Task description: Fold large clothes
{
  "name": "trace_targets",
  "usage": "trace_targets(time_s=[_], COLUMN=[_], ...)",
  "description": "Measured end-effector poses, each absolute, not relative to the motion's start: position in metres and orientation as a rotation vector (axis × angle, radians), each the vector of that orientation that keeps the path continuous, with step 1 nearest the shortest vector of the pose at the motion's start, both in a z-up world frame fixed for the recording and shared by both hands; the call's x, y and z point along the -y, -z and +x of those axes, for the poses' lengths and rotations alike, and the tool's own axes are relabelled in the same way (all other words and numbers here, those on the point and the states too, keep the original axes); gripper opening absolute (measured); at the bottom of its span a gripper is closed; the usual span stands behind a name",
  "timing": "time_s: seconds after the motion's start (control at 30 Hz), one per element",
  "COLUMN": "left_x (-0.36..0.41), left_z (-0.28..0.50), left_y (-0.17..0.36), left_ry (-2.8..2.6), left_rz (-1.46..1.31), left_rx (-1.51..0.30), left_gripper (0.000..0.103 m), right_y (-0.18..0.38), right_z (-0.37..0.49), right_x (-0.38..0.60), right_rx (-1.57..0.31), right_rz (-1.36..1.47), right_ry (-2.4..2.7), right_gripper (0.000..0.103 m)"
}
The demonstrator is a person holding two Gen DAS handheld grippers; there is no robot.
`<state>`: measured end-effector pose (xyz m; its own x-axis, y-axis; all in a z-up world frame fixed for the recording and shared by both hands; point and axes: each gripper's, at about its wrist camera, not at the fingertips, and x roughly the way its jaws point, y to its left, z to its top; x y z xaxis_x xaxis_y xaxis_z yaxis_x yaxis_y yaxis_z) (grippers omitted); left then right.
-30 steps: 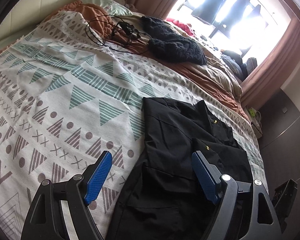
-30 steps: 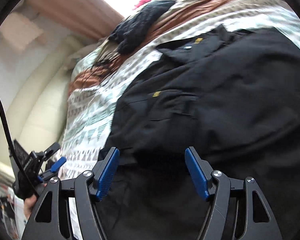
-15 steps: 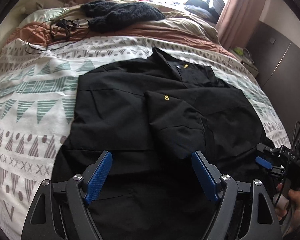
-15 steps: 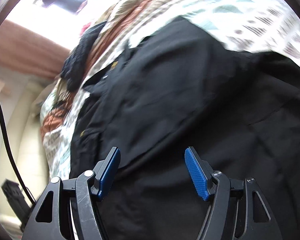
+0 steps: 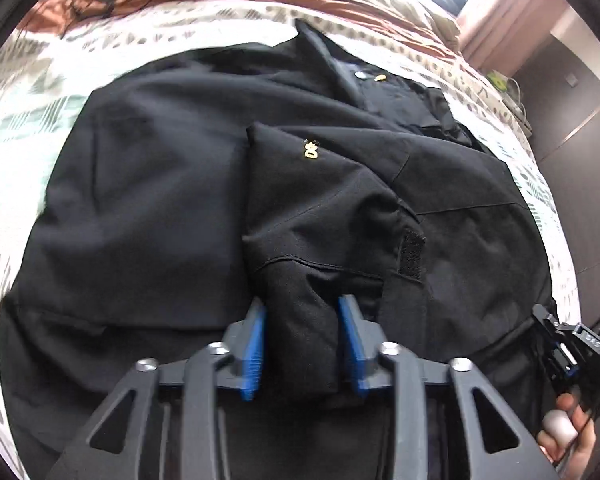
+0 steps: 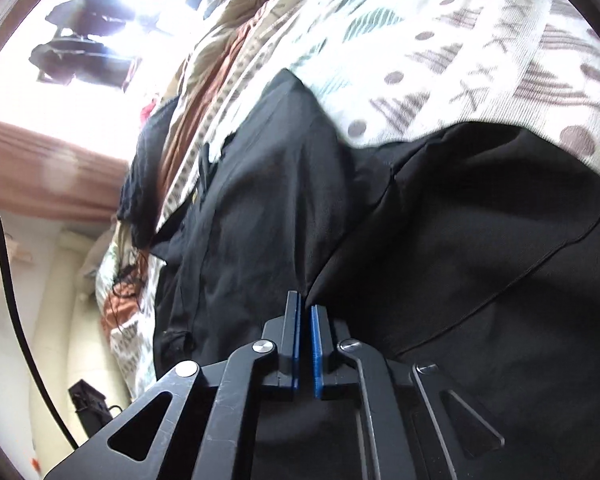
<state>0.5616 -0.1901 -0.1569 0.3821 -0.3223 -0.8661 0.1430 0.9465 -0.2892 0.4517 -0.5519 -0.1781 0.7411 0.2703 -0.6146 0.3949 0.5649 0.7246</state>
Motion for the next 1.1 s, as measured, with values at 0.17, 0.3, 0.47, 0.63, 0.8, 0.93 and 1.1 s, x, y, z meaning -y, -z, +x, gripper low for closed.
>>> trace_targets(time_s=[0.17,0.3,0.47,0.63,0.8,0.93,1.1], left_x=[0.212,0.212,0.196,0.178,0.197,0.232,0.27], left_z=[0.576,0.587,0.596,0.587,0.58,0.576,0.58], left_y=[0.147,0.143,0.138,0.107,0.087,0.091,0.114], left_ry=[0.309,0.258,0.202,0.15,0.197,0.226,0.218], left_rz=[-0.106,-0.057,-0.054,-0.06,-0.047,0.04,0.149], left_rx=[-1.097,-1.068,-1.101,-1.008,-0.965,-0.974,-1.018], left_gripper=[0.022,0.022,0.031,0.075,0.079,0.079,0.079], right_y=[0.173,0.182,0.184,0.182,0.176,0.169,0.165], right_z=[0.448,0.457,0.46,0.46,0.454,0.45,0.446], right_x=[0.563,0.558,0.557,0.557,0.556,0.555,0.562], right_rx=[-0.728,-0.748,-0.781,-0.811,-0.815,-0.813,-0.801], right_rz=[1.008,1.032,1.03,1.018,1.015,0.998,1.006], right_ry=[0.102,0.079,0.094,0.114,0.138,0.141,0.138], right_gripper=[0.004,0.004,0.004,0.005,0.029,0.032,0.032])
